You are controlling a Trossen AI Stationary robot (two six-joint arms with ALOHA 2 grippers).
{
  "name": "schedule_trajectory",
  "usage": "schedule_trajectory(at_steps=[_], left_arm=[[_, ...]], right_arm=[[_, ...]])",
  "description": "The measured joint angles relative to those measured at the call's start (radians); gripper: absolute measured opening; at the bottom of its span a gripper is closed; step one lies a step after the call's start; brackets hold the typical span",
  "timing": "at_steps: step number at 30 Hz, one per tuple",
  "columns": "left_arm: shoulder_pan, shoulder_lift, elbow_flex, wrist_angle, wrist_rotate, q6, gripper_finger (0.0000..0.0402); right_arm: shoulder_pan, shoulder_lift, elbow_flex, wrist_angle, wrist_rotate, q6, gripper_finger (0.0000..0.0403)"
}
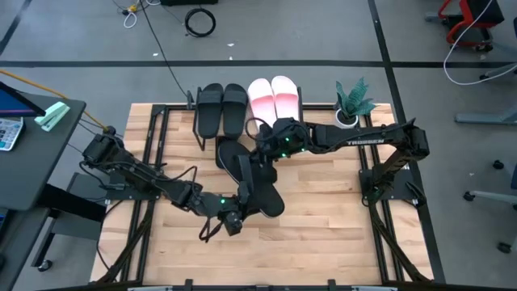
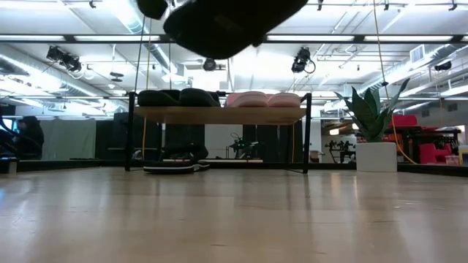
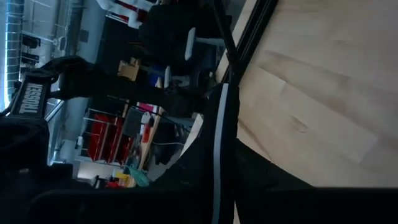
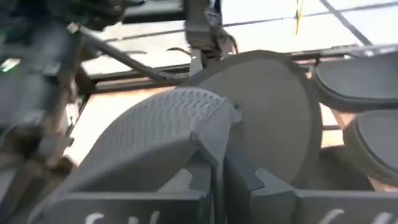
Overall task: Pick and place slides into the shelf
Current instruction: Move the black flip flop under the table
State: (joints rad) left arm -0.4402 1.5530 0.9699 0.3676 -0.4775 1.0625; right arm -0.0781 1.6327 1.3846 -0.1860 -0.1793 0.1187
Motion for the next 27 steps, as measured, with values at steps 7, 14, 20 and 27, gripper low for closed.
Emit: schedule_trajectory(at_steps=[7,14,20,27], left_arm=[[-0.039,0.0,-0.002,-0.016,-0.047,-0.047,0.0055],[-0.06,0.0,-0.002,-0.015,-0.137,-0.109,0.0054],[-0.059,0.0,-0.002,-0.007,-0.154,-0.173,0.0054],[-0.058,0.0,-0.001,0.045,-0.167,-0.22,0.0054]], right_arm=[[0.08,-0.069,0.0,-0.077,0.082,-0.043,0.0064],[0.217,-0.157,0.0,-0.239,0.185,0.015,0.0107],[0.447,-0.149,0.0,-0.309,0.355,-0.028,0.0124],[0.692,-0.096,0.0,-0.331,0.838,-0.062,0.0123]])
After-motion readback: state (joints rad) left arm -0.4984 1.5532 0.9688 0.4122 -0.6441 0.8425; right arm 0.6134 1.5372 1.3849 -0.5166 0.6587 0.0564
